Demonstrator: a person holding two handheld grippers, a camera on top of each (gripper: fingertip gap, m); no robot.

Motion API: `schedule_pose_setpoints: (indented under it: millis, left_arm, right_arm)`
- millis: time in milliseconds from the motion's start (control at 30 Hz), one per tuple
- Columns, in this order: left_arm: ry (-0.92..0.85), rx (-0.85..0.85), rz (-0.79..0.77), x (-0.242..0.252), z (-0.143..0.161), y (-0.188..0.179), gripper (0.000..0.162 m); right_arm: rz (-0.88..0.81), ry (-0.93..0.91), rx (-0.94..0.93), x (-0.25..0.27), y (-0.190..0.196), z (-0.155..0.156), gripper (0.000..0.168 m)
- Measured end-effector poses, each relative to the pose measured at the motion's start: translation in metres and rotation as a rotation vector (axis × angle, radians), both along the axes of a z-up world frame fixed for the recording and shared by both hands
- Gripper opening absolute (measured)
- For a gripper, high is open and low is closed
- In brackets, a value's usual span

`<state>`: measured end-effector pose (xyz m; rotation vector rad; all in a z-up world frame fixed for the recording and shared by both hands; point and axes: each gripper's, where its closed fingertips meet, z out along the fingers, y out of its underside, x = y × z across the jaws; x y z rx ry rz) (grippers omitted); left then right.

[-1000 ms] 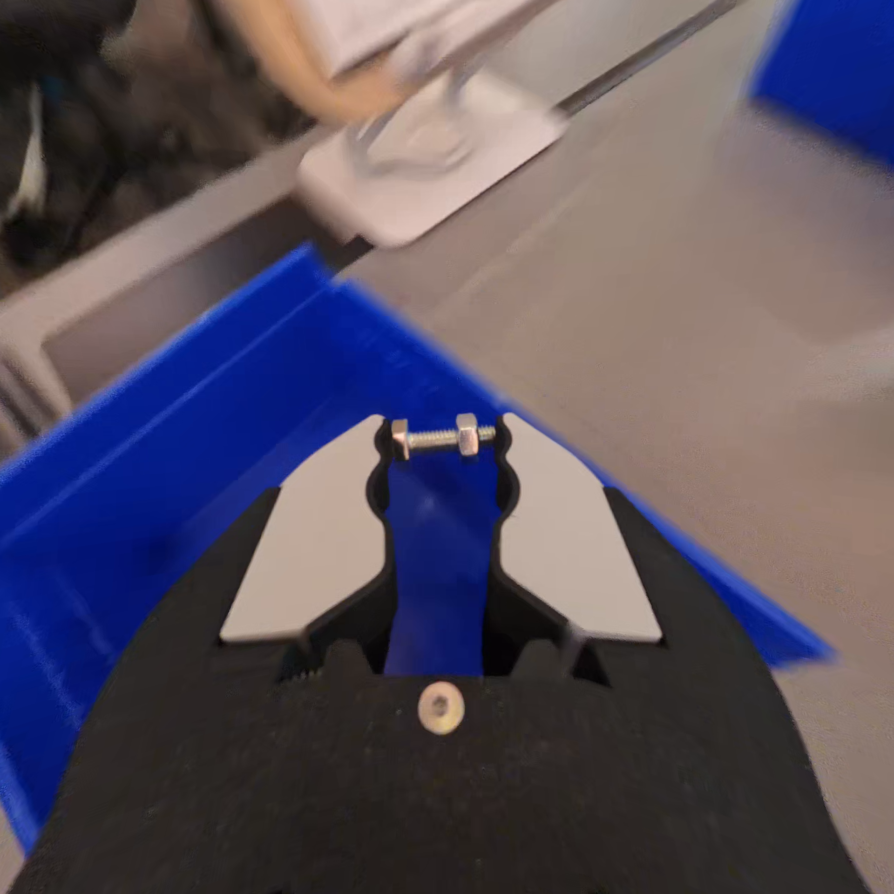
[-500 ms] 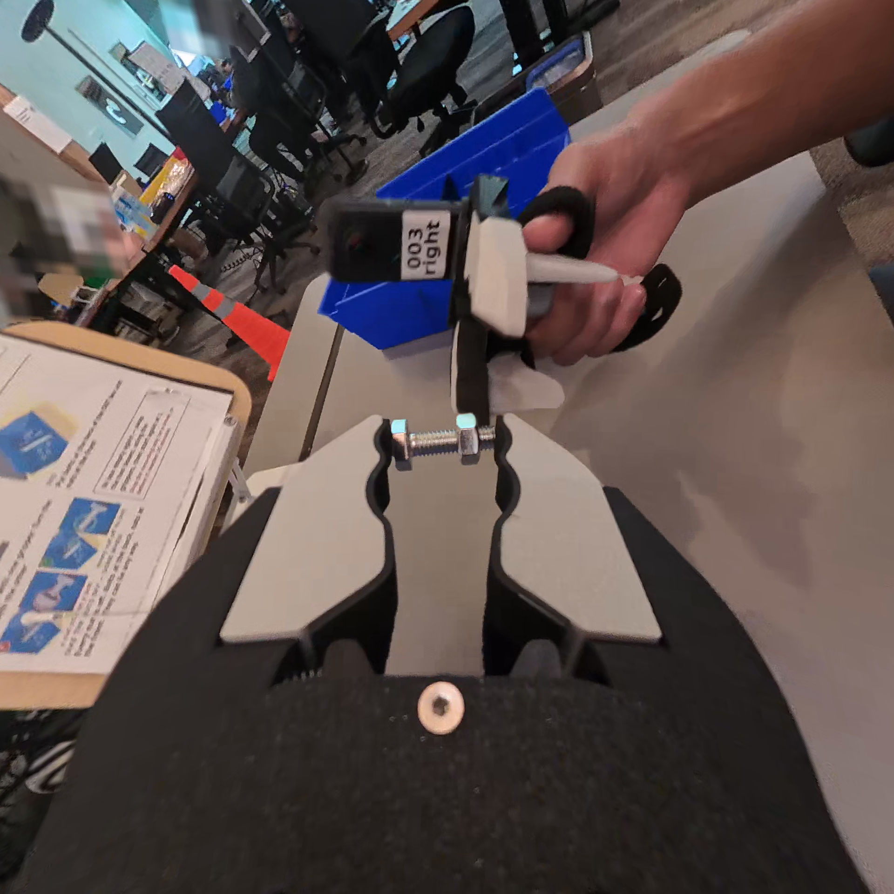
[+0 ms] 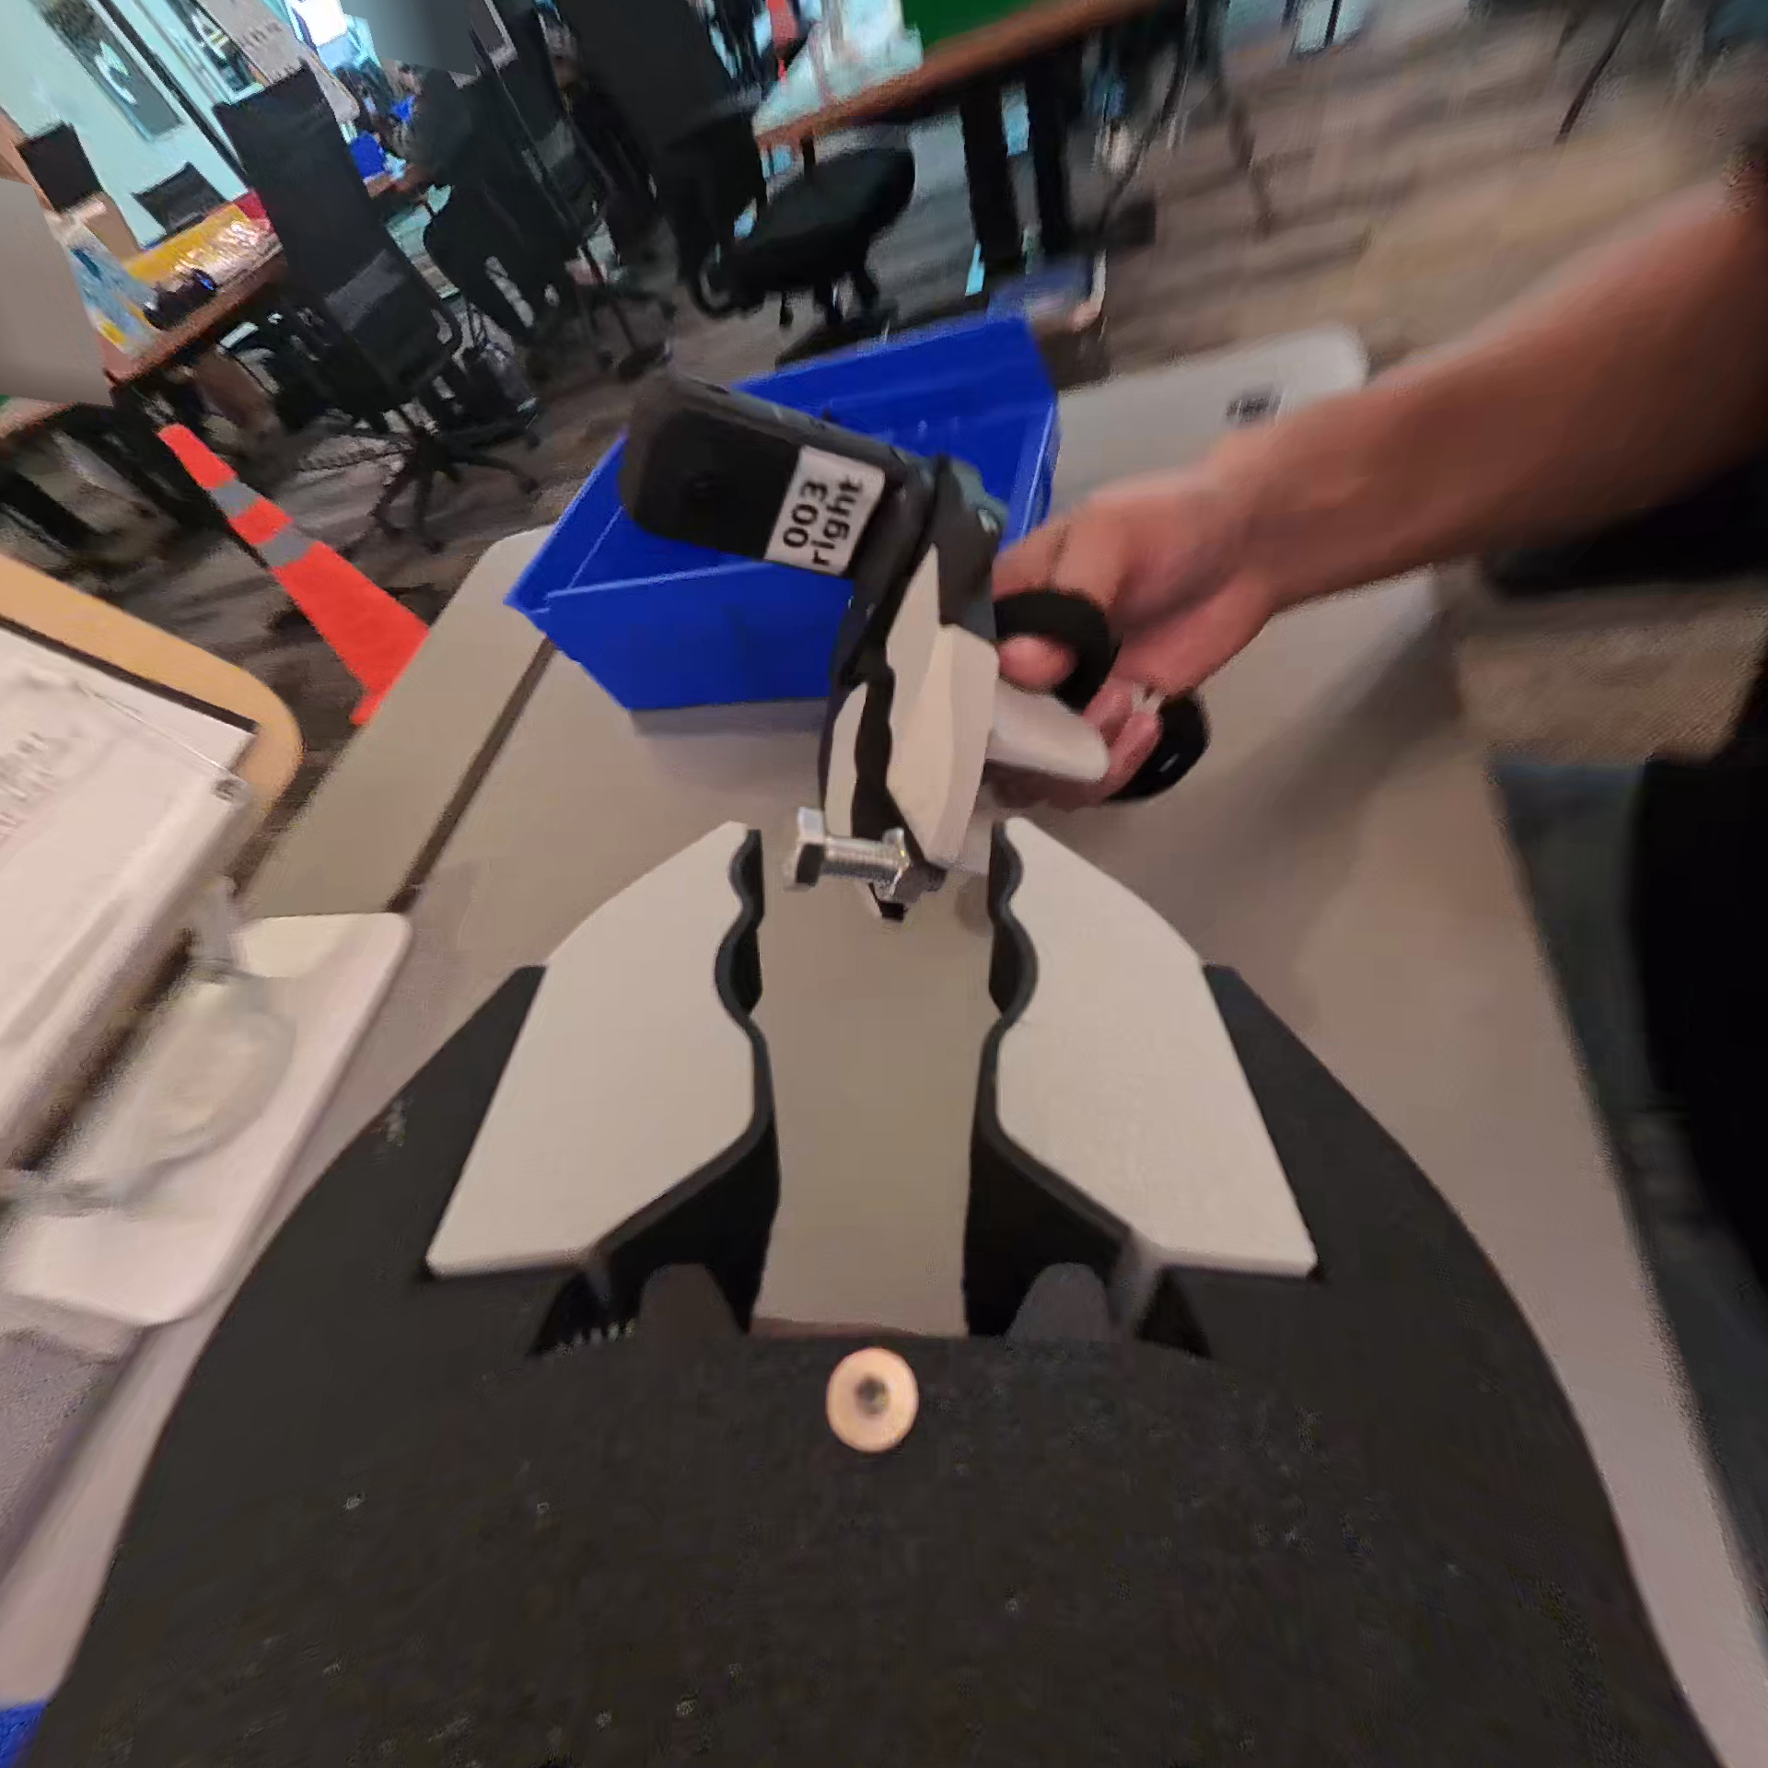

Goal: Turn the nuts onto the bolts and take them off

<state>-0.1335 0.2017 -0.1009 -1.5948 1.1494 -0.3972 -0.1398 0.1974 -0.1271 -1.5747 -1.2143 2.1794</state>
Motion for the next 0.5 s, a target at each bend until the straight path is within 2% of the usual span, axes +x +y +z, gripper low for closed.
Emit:
schedule_pose_setpoints:
  millis: [100, 200, 300, 400, 500]
  left_arm:
    - [-0.233, -0.199, -0.004, -0.009, 0.004, 0.003, 0.043]
    - [-0.315, -0.367, -0.020, -0.011, -0.011, 0.006, 0.045]
    - [-0.324, -0.426, -0.030, -0.006, -0.025, 0.008, 0.044]
    - [-0.280, -0.433, -0.025, -0.001, -0.038, 0.011, 0.043]
    - [-0.238, -0.428, -0.035, 0.004, -0.045, 0.009, 0.032]
  right_arm:
    - [-0.078, -0.060, 0.269, 0.004, 0.008, -0.016, 0.018]
    - [-0.147, -0.119, 0.544, 0.006, 0.015, -0.025, 0.018]
    - [-0.208, -0.168, 0.775, 0.007, 0.022, -0.028, 0.018]
    - [-0.201, -0.222, 0.954, 0.008, 0.020, -0.033, 0.018]
    - [-0.195, -0.239, 1.057, 0.008, 0.016, -0.034, 0.018]
